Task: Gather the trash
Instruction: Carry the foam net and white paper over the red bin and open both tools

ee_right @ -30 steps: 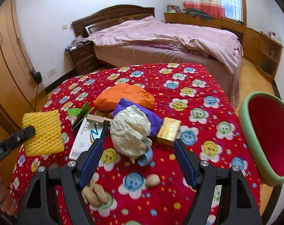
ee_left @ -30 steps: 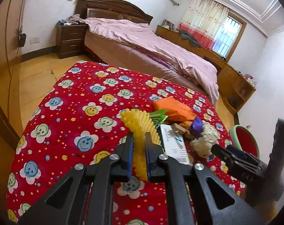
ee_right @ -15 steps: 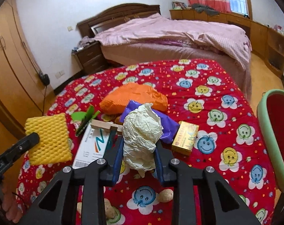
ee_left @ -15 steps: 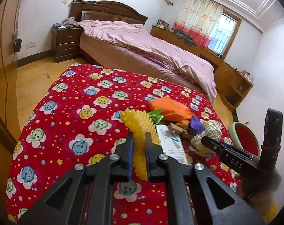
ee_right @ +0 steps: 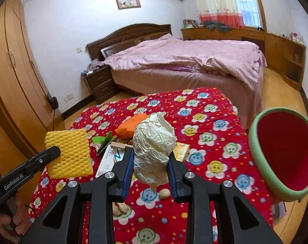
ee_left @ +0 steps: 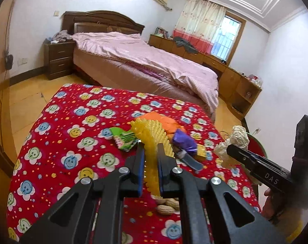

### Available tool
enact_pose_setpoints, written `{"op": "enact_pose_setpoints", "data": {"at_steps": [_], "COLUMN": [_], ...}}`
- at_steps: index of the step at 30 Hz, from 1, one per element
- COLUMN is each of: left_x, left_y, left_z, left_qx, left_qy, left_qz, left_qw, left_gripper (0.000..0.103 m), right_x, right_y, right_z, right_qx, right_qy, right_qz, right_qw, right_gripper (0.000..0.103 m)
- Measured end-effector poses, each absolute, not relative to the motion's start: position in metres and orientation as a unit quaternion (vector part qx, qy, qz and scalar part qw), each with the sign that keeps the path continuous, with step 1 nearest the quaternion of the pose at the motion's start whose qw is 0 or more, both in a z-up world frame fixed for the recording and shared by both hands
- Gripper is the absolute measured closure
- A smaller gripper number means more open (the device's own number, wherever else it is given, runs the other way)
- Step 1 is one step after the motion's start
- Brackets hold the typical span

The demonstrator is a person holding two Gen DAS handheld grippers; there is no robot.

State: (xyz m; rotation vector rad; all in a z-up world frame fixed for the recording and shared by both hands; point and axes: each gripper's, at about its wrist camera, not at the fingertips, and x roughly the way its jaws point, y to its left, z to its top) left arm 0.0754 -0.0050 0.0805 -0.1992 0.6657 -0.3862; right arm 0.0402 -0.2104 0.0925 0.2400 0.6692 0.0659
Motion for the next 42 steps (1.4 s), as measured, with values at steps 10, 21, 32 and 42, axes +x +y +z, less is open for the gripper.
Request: {"op": "enact_pose_setpoints", "data": {"at_steps": [10,21,32,42], "left_x": [0.056,0.052,0.063,0.079], "left_y": [-0.051,-0.126,-0.214,-0.284], "left_z": [0.109,0.119,0.099,0.069], "left_qx": [-0.06,-0.02,0.016,0.041], "left_qy": [0.299,0.294,0.318,0.342], "left_qz": [-0.232,-0.293,-0.357,-0.391], "left_qw": [0.924,0.91,0.878,0.853], "left_gripper": [0.093,0.093,0.093,0.093], "right_x": [0.001,-0.029,-0.043,-0.046], "right_y": [-0.247,-0.306,-0.365,-0.412], "right_z": [0.113,0.118,0.098,0.069], "right_qx": [0.129,0.144,0.174,0.208], "right_qy": [0.299,0.283,0.287,0.299], "right_qz": [-0.016,-0.083,-0.149,-0.186], "right_qw": [0.945,0.945,0.93,0.913], "right_gripper": [0.072,0.072,0.072,0.072]}}
